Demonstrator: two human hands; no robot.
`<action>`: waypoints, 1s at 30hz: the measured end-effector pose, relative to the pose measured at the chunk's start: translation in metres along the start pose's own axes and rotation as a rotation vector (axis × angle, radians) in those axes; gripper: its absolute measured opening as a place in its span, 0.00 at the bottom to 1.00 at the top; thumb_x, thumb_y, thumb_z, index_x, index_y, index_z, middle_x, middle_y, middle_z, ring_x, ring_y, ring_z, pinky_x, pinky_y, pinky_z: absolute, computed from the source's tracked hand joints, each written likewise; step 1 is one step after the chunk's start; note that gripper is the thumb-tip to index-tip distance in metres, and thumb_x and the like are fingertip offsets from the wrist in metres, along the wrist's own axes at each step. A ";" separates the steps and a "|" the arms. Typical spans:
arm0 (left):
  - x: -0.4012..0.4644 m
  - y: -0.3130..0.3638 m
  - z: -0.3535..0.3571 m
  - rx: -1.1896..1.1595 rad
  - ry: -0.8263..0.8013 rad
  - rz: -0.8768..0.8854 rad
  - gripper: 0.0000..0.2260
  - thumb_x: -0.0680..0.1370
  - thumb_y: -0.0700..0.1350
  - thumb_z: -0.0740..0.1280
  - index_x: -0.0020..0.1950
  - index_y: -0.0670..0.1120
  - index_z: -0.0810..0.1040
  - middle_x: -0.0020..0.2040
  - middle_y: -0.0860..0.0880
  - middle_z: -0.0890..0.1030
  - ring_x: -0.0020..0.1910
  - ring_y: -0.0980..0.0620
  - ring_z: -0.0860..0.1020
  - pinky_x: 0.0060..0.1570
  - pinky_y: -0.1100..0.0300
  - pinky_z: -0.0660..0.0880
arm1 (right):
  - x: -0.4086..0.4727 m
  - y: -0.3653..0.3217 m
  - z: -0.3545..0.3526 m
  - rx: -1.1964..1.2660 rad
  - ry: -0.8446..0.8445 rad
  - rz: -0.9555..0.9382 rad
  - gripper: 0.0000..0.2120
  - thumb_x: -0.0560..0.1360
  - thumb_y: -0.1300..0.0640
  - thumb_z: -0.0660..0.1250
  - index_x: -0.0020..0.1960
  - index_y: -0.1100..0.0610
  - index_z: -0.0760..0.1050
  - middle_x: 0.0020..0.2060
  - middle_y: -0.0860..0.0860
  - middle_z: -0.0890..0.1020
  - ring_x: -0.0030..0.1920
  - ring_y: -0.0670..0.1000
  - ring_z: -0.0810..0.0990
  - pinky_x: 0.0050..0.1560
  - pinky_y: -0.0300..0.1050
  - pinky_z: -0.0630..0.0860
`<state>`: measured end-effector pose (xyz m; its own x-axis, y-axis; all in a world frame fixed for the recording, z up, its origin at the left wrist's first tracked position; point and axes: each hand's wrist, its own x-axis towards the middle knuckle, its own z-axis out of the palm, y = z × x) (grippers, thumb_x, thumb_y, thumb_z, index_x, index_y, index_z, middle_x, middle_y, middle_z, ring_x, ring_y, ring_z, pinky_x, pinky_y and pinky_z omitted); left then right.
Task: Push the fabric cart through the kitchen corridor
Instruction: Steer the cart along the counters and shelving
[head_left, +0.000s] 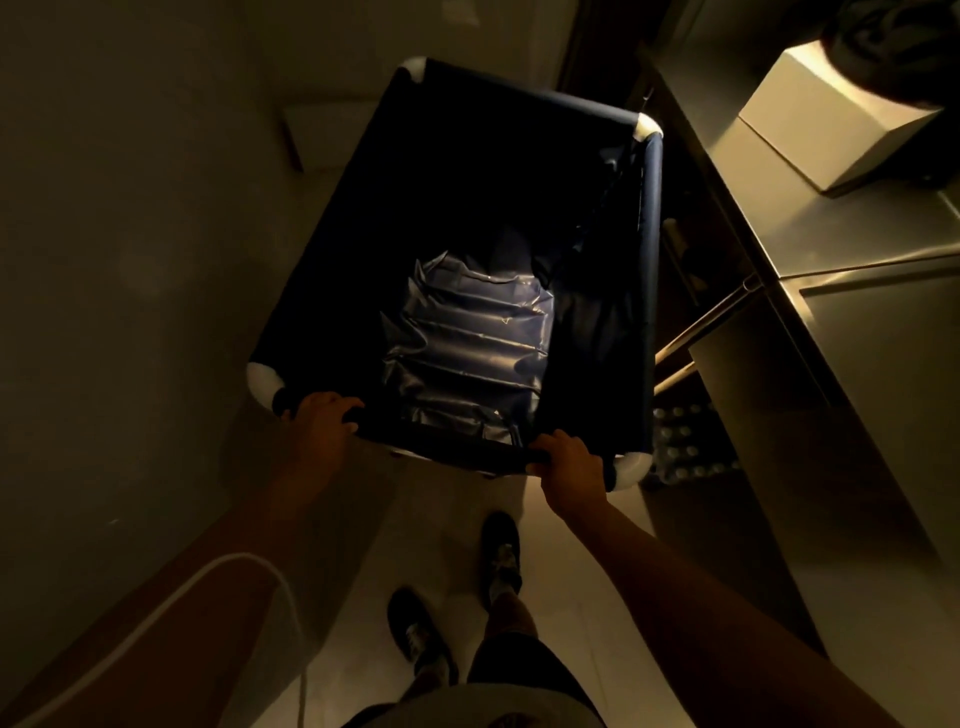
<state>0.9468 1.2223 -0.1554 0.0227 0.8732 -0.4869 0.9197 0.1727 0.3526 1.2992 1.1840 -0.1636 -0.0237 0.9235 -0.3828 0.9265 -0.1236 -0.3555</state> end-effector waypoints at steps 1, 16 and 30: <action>0.001 -0.002 0.001 -0.018 -0.001 -0.008 0.20 0.81 0.41 0.64 0.73 0.43 0.70 0.71 0.38 0.72 0.72 0.39 0.69 0.72 0.46 0.63 | -0.005 -0.001 0.003 0.004 0.001 -0.003 0.10 0.78 0.53 0.68 0.59 0.48 0.80 0.55 0.49 0.79 0.61 0.56 0.76 0.62 0.58 0.71; -0.040 -0.023 0.022 -0.019 0.110 -0.013 0.15 0.74 0.49 0.72 0.55 0.40 0.80 0.54 0.38 0.81 0.58 0.37 0.77 0.60 0.41 0.74 | -0.053 -0.010 0.026 0.070 -0.058 -0.056 0.10 0.74 0.54 0.73 0.56 0.51 0.82 0.55 0.51 0.80 0.58 0.55 0.79 0.53 0.49 0.75; -0.124 -0.026 0.064 -0.092 0.248 -0.022 0.17 0.74 0.40 0.73 0.60 0.35 0.79 0.60 0.35 0.80 0.65 0.37 0.76 0.76 0.43 0.57 | -0.096 0.009 0.051 0.058 -0.189 -0.138 0.16 0.74 0.52 0.74 0.61 0.52 0.80 0.58 0.52 0.81 0.60 0.55 0.79 0.58 0.46 0.74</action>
<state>0.9451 1.0803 -0.1553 -0.1038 0.9520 -0.2881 0.8792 0.2232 0.4209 1.2904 1.0754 -0.1735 -0.2236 0.8497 -0.4776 0.8867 -0.0262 -0.4616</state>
